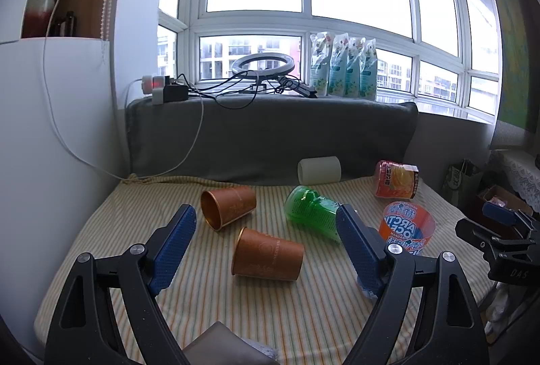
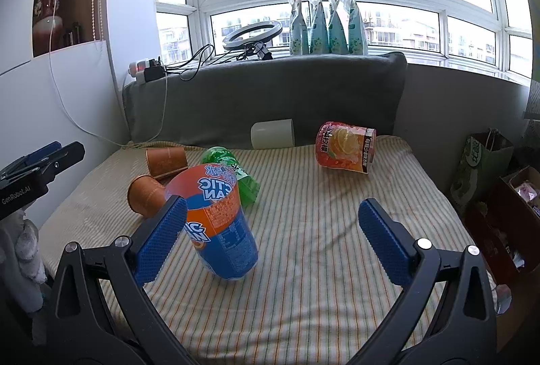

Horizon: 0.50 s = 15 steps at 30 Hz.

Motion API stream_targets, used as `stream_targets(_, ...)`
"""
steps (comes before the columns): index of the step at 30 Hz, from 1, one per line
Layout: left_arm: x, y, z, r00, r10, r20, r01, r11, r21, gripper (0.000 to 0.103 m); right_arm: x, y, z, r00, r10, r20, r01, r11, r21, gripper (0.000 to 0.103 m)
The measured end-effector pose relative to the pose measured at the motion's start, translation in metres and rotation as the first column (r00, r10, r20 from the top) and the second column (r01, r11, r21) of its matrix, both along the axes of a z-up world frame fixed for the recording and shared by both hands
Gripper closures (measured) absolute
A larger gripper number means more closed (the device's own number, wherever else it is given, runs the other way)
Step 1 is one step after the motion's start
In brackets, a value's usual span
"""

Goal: Flip cup upright

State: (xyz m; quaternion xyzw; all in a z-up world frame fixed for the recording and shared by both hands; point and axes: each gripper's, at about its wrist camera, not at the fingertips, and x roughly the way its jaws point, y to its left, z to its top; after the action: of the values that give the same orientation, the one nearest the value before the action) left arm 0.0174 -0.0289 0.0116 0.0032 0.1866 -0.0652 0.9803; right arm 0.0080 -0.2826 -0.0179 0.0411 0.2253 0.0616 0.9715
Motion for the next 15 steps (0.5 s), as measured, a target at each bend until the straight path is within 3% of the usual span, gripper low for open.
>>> stream_targets(15, 0.0019, 0.0002, -0.0027, 1.000, -0.002, -0.002, 0.002, 1.000, 0.002, 0.018, 0.0026, 0.0044, -0.0028, 1.000, 0.012, -0.009, -0.012, 1.000, -0.003, 0.000)
